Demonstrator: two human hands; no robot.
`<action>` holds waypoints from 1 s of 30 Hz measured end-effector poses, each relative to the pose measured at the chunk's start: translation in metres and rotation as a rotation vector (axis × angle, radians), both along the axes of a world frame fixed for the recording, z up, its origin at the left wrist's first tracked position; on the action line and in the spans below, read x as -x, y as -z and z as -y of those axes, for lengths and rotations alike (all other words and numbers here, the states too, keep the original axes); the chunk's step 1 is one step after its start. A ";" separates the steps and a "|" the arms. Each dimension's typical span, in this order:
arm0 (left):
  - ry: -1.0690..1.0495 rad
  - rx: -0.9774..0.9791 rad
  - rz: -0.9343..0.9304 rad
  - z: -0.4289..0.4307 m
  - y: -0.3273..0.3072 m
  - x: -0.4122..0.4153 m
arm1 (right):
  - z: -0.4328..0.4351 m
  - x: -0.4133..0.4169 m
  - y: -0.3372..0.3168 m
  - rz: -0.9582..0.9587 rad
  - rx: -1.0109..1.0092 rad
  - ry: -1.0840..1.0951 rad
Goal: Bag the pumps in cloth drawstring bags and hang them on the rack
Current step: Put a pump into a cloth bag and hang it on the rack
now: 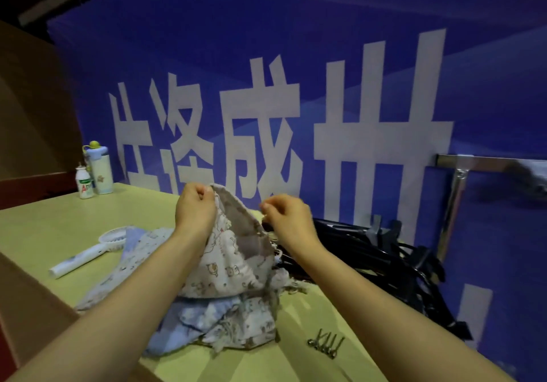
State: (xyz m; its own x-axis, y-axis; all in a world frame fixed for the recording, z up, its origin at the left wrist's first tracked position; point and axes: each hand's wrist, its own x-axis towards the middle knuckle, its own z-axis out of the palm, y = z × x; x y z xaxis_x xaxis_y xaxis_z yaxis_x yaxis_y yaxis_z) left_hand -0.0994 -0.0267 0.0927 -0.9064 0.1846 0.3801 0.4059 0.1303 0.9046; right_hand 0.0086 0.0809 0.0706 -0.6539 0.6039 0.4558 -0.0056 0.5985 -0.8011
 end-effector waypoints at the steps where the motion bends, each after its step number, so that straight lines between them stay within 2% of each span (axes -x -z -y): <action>1: 0.017 0.018 0.025 -0.009 0.006 -0.001 | -0.016 -0.009 0.002 0.019 -0.044 0.124; 3: 0.035 0.045 0.058 -0.023 0.018 -0.002 | -0.046 -0.026 0.007 0.212 -0.213 0.330; 6: 0.034 0.061 0.073 -0.037 0.028 -0.004 | -0.077 -0.048 0.019 0.585 -0.411 0.459; 12: 0.039 0.058 0.068 -0.050 0.030 -0.006 | -0.101 -0.066 0.036 0.828 -0.452 0.506; 19: 0.043 0.062 0.074 -0.045 0.033 -0.003 | -0.101 -0.059 0.048 0.973 -0.647 0.542; 23: 0.053 0.042 0.112 -0.042 0.034 -0.002 | -0.102 -0.058 0.052 0.983 -0.718 0.566; 30: 0.044 0.080 0.114 -0.040 0.034 0.000 | -0.099 -0.065 0.027 0.742 -0.776 0.588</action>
State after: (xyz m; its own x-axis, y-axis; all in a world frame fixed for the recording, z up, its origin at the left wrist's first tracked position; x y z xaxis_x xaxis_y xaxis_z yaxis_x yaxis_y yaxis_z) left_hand -0.0996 0.0131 0.0592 -0.9331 0.2510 0.2576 0.3081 0.1880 0.9326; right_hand 0.0737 0.1797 0.0438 -0.6272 0.6292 0.4590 0.7332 0.6759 0.0753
